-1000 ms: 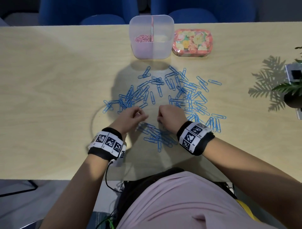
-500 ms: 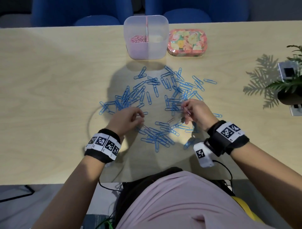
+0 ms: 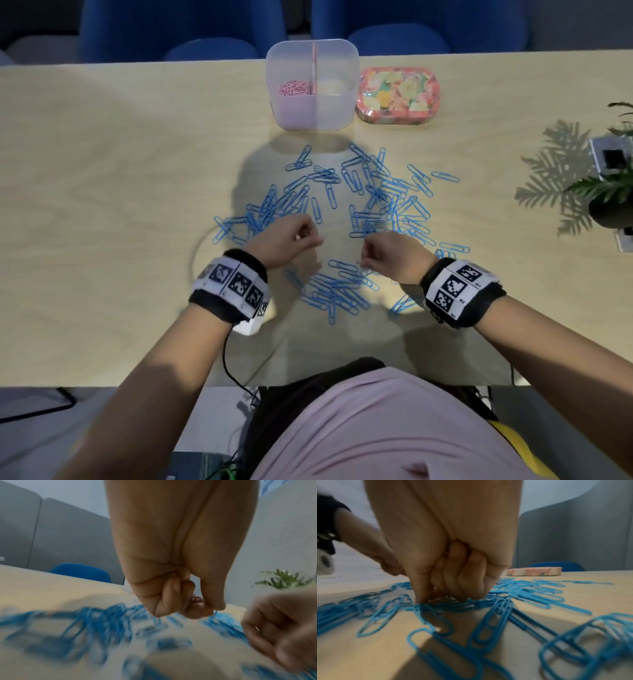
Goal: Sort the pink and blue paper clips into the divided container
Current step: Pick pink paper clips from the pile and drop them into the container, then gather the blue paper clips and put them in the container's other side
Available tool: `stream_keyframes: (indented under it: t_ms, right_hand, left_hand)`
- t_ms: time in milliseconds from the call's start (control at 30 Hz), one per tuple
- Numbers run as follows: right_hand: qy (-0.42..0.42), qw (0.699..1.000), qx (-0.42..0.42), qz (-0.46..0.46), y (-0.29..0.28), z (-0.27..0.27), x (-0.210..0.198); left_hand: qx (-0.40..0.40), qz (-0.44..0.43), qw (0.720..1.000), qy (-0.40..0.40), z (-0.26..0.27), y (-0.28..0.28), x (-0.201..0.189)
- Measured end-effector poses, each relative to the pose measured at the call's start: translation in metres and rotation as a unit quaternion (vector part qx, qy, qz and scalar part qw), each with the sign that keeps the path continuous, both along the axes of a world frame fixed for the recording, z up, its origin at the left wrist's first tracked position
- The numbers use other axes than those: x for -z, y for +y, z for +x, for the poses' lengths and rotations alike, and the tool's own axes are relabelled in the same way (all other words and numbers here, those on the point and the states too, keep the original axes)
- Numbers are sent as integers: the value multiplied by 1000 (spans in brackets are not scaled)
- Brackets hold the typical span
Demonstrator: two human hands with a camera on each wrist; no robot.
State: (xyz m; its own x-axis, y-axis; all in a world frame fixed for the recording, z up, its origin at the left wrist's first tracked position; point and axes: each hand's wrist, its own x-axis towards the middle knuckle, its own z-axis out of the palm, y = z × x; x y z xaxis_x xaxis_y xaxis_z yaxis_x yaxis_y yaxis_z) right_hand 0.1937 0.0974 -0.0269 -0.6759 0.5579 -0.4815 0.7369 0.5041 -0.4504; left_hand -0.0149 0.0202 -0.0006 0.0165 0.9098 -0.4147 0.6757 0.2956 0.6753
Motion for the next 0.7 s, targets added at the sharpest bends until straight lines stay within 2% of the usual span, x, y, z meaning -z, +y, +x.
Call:
stream_keyframes:
  t_ms: [67,133,200,267,367,433,567,633,700]
  right_hand:
    - [12,1000,0,-11,1,1,0]
    - [90,993,59,-52,3,3,-3]
    - [178,969,147,-92,11,8,-7]
    - [229,941,212,-126,22,13,-15]
    - [273,888,308,-202,39,17,-33]
    - [275,868,342,-233,52,15,-45]
    - [260,863,383,-202,84,-11,-61]
    - [270,846,413,-200,107,-38,-69]
    - [289,825,418,-249,130,-71,-80]
  left_hand:
    - [-16,26,999,33,-10,30,-14]
    - [-40,62,993,90,-23,65,-31]
    - [-69,108,982,136,-37,101,-47]
    - [-92,148,967,188,-48,134,-58]
    - [-124,136,950,251,-57,170,-61]
    - [-127,102,951,264,-59,187,-58]
    - [-127,50,956,261,-60,196,-49]
    - [-147,98,959,224,-59,187,-48]
    - [-153,174,953,194,-58,163,-49]
